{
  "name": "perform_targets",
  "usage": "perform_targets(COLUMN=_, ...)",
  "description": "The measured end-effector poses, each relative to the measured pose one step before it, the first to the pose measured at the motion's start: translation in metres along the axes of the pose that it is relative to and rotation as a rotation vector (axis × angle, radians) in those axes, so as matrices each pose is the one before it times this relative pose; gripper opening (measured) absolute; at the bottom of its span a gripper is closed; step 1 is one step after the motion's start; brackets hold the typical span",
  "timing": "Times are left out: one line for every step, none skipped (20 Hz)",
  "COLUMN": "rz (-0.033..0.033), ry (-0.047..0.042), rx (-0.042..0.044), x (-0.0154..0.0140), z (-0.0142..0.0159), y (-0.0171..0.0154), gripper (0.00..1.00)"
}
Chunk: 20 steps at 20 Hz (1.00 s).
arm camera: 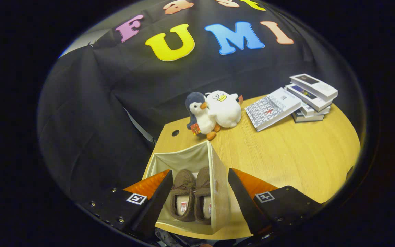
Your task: Open the storage box then place both shoes into the box .Put the left shoe in first, then the right shoe, with the right side of both shoes facing outward in a uniform manner.
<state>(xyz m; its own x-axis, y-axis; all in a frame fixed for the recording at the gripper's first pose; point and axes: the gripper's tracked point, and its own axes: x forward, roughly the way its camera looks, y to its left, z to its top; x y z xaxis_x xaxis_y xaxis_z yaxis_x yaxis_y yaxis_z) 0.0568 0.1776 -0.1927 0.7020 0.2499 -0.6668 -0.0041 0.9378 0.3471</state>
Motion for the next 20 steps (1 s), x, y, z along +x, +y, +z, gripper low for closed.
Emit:
perform_targets(rz=0.00571, ry=-0.04225, rx=-0.03601, x=-0.01012, z=0.01139, y=-0.00108, gripper=0.99)
perform_targets(rz=0.00286, ry=-0.03676, rx=-0.03876, x=-0.00975, z=0.01231, y=-0.00300, gripper=0.99)
perform_targets(rz=0.00527, ry=-0.03634, rx=-0.03521, x=-0.00973, z=0.00960, y=-0.00366, gripper=0.99)
perform_targets(rz=0.00041, ry=-0.03715, rx=-0.03063, x=-0.00905, z=0.01237, y=-0.00430, gripper=0.99)
perform_targets(rz=-0.00304, ry=-0.03680, rx=-0.02942, x=-0.01018, z=0.01077, y=-0.00629, gripper=0.99)
perform_targets(rz=-0.00617, ry=-0.03635, rx=-0.02652, x=-0.00924, z=0.01275, y=-0.00678, gripper=0.99)
perform_targets(rz=-0.00953, ry=-0.03330, rx=-0.02556, x=-0.00928, z=0.01018, y=-0.00751, gripper=0.99)
perform_targets(rz=-0.01035, ry=-0.03556, rx=-0.02531, x=-0.00760, z=0.01219, y=-0.00876, gripper=0.99)
perform_targets(rz=-0.01428, ry=-0.03116, rx=-0.02542, x=-0.00787, z=0.00981, y=-0.00951, gripper=0.99)
perform_targets(rz=-0.01897, ry=-0.02487, rx=-0.02196, x=-0.00705, z=0.00857, y=-0.01050, gripper=0.99)
perform_targets(rz=-0.01625, ry=-0.02206, rx=-0.01903, x=-0.00606, z=0.00613, y=-0.00955, gripper=0.99)
perform_targets(rz=-0.01806, ry=-0.02029, rx=-0.01475, x=-0.00501, z=0.00629, y=-0.00976, gripper=0.99)
perform_targets(rz=-0.01501, ry=-0.01859, rx=-0.01066, x=-0.00461, z=0.00443, y=-0.00974, gripper=0.99)
perform_targets(rz=-0.01450, ry=-0.01692, rx=-0.00962, x=-0.00349, z=0.00427, y=-0.00918, gripper=0.99)
perform_targets(rz=-0.01139, ry=-0.01845, rx=-0.00556, x=-0.00234, z=0.00306, y=-0.00881, gripper=0.99)
perform_targets(rz=-0.01227, ry=-0.01420, rx=-0.00875, x=-0.00276, z=0.00216, y=-0.00785, gripper=0.99)
perform_targets(rz=-0.01258, ry=-0.01133, rx=-0.01093, x=-0.00304, z=0.00168, y=-0.00777, gripper=0.99)
perform_targets(rz=-0.01174, ry=-0.01960, rx=-0.00974, x=-0.00266, z=0.00303, y=-0.00726, gripper=0.99)
perform_targets(rz=-0.01234, ry=-0.02476, rx=-0.00707, x=-0.00198, z=0.00315, y=-0.00680, gripper=0.99)
perform_targets(rz=-0.01178, ry=-0.02607, rx=-0.00473, x=-0.00217, z=0.00487, y=-0.00606, gripper=0.99)
